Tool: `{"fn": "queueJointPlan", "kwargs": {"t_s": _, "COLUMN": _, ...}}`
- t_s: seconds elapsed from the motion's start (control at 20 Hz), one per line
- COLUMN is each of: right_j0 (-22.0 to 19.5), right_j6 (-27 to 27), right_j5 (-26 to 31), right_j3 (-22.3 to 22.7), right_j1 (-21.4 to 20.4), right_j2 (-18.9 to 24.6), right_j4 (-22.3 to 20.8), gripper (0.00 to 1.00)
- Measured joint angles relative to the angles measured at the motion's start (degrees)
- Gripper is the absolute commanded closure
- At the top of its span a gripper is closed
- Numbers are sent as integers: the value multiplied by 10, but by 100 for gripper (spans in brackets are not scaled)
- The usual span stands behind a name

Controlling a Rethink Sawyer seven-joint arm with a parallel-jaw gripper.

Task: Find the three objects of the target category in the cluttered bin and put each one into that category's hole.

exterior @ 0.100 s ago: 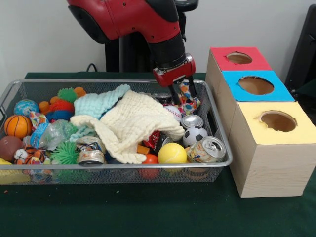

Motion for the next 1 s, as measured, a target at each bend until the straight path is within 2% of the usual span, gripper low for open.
{"fn": "queueJointPlan", "kwargs": {"t_s": 0.15, "right_j0": 1, "right_j6": 0, "right_j5": -21, "right_j3": 5, "right_j1": 2, "right_j2": -4, "right_j4": -7, "gripper": 100}}
{"fn": "queueJointPlan", "kwargs": {"t_s": 0.35, "right_j0": -2, "right_j6": 0, "right_j5": -88, "right_j3": 21, "right_j1": 3, "right_j2": -7, "right_j4": -19, "gripper": 100}}
{"fn": "queueJointPlan", "kwargs": {"t_s": 0.5, "right_j0": -1, "right_j6": 0, "right_j5": -109, "right_j3": 29, "right_j1": 3, "right_j2": -8, "right_j4": -20, "gripper": 100}}
{"fn": "queueJointPlan", "kwargs": {"t_s": 0.8, "right_j0": -4, "right_j6": 0, "right_j5": -104, "right_j3": 57, "right_j1": -21, "right_j2": 0, "right_j4": -7, "gripper": 100}}
{"fn": "queueJointPlan", "kwargs": {"t_s": 1.0, "right_j0": -15, "right_j6": 0, "right_j5": -68, "right_j3": 94, "right_j1": -76, "right_j2": 27, "right_j4": 42, "gripper": 100}}
